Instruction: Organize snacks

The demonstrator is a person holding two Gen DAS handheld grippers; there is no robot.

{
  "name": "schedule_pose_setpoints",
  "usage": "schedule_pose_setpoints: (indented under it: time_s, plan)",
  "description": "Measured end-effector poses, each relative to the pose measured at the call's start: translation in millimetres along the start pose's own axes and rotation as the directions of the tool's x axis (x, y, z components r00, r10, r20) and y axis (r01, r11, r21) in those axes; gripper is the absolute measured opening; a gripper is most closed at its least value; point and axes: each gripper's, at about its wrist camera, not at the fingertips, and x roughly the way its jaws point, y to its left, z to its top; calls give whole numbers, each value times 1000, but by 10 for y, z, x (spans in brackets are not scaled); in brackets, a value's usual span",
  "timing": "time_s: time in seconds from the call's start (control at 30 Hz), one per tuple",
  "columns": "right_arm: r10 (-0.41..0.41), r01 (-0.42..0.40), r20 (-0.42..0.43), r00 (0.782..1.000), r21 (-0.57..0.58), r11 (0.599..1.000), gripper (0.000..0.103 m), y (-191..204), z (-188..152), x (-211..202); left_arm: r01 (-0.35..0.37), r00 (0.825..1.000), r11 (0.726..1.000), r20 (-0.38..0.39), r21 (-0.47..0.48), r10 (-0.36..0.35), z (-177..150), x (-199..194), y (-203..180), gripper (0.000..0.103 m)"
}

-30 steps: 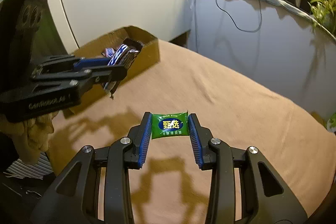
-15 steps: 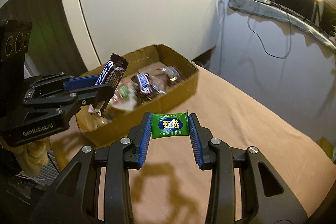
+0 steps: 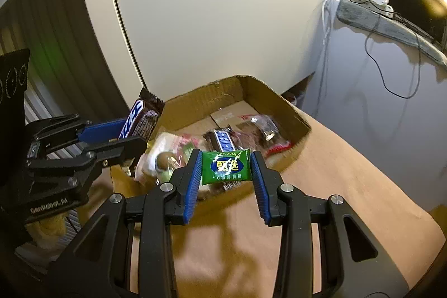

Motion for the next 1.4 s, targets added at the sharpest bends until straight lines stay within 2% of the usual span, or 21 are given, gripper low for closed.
schedule_pose_setpoints:
  time_s: [0.43, 0.93, 0.97, 1.1, 1.27, 1.37, 1.4]
  plan:
    - [46, -46, -13, 999, 4, 999, 37, 8, 212, 283, -40, 999, 999, 1, -16, 40, 8, -8, 140, 27]
    - [56, -56, -20, 998, -7, 998, 38, 15, 338, 433, -60, 998, 998, 6, -24, 60, 39, 14, 167, 27]
    - [57, -57, -20, 998, -8, 998, 40, 15, 345, 439, -60, 998, 998, 8, -23, 60, 46, 24, 164, 27]
    - [44, -44, -16, 999, -15, 999, 55, 16, 361, 453, -68, 998, 998, 15, -16, 68, 68, 18, 157, 28]
    - [29, -30, -5, 1000, -13, 999, 61, -2, 383, 443, -79, 997, 997, 21, -17, 79, 63, -2, 173, 33]
    - [21, -21, -2, 1000, -11, 1000, 72, -17, 376, 438, -83, 996, 996, 19, -17, 84, 60, -1, 173, 37]
    - [18, -18, 2, 1000, -10, 1000, 72, -24, 373, 427, -85, 996, 996, 19, -18, 85, 55, -6, 175, 39]
